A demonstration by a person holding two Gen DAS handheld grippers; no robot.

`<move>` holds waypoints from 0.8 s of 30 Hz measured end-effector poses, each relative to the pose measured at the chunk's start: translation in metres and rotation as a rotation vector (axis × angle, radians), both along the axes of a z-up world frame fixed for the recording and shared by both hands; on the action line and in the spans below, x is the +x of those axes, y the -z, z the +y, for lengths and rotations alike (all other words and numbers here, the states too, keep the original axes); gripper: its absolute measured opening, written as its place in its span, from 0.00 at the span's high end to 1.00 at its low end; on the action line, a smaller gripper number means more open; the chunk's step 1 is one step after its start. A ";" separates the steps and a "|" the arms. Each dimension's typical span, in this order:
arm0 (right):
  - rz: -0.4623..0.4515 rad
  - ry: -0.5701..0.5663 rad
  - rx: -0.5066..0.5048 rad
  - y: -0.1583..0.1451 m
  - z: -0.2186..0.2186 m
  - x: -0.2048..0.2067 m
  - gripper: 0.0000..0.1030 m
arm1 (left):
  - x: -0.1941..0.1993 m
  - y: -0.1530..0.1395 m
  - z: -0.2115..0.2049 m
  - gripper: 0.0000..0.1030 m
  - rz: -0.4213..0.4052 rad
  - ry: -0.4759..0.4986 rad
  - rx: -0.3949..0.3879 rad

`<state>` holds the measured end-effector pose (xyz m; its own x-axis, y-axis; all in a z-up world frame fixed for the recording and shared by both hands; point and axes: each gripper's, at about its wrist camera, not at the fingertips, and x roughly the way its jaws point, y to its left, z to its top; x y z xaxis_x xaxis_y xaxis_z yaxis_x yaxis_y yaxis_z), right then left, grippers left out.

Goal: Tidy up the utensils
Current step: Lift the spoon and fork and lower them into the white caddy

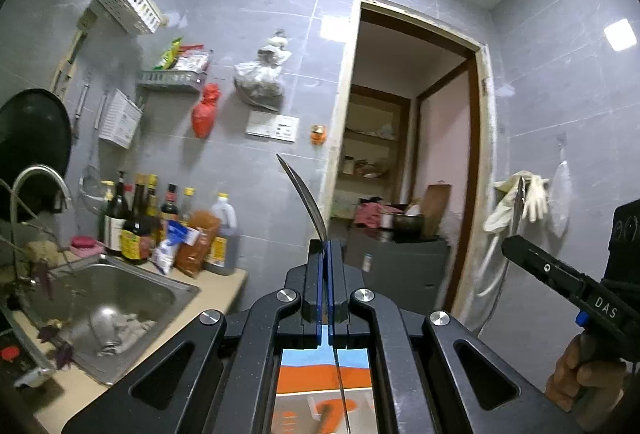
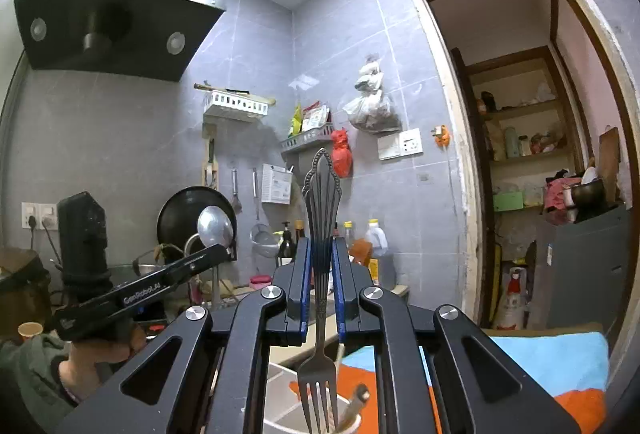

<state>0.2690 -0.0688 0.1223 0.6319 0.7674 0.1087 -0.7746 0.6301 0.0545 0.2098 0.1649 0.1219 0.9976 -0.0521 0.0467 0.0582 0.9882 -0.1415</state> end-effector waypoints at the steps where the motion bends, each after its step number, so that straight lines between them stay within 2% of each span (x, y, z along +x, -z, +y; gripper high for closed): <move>1: 0.002 0.001 0.003 0.004 0.005 0.004 0.93 | 0.002 0.004 0.002 1.00 0.000 -0.013 0.010; 6: 0.044 0.002 0.009 0.023 0.018 0.021 0.93 | 0.011 0.021 0.007 1.00 -0.013 -0.049 0.044; 14: 0.112 0.008 0.000 0.047 0.028 0.040 0.93 | 0.022 0.043 0.012 1.00 -0.035 -0.068 0.037; 24: 0.132 -0.007 -0.029 0.058 0.033 0.038 0.92 | 0.020 0.058 0.012 1.00 -0.036 -0.073 0.045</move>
